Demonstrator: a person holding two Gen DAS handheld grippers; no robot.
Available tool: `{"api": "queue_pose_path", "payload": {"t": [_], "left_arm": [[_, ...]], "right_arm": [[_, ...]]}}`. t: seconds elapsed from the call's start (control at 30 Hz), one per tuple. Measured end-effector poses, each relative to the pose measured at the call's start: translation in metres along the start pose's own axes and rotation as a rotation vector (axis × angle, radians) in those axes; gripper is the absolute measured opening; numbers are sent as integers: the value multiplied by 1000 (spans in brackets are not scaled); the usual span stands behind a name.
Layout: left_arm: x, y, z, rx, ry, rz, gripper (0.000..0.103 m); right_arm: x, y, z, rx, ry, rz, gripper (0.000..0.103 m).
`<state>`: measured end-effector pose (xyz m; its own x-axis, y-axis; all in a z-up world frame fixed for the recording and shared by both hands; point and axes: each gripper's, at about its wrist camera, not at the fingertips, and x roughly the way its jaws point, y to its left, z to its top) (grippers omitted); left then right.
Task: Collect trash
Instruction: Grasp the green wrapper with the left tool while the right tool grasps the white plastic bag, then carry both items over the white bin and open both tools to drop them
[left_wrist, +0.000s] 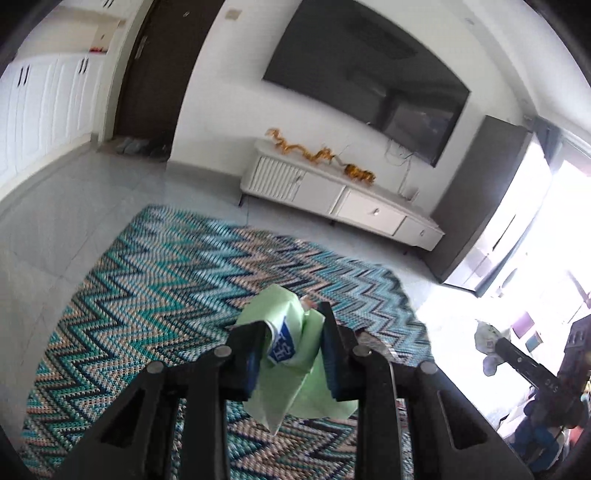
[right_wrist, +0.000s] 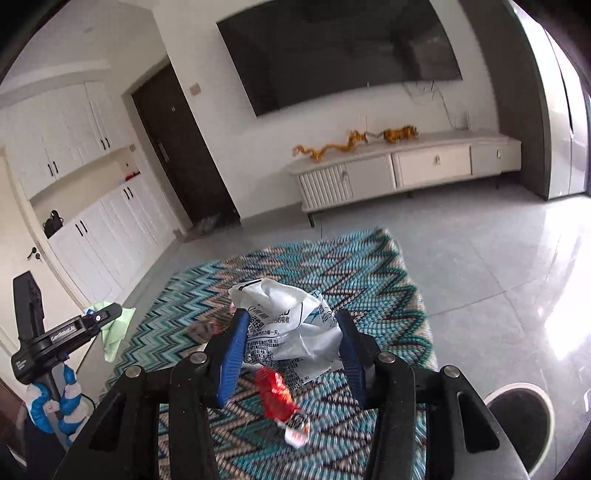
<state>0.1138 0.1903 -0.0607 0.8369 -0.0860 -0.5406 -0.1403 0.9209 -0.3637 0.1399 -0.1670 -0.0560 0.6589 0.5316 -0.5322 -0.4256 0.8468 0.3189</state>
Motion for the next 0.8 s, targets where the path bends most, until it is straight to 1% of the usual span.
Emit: {"api": "queue_pose_path", "payload": {"t": [0.2, 0.47, 0.63, 0.8], "left_arm": [[-39, -45, -1, 82, -38, -81, 26], [-69, -119, -12, 221, -53, -195, 26], [-68, -180, -26, 311, -16, -288, 26], [-49, -256, -46, 413, 60, -390, 26]], "right_arm": [[-66, 13, -9, -30, -86, -48, 45], [-143, 3, -24, -36, -185, -126, 45], [-181, -19, -38, -15, -223, -209, 45], [-205, -50, -49, 28, -249, -282, 45]]}}
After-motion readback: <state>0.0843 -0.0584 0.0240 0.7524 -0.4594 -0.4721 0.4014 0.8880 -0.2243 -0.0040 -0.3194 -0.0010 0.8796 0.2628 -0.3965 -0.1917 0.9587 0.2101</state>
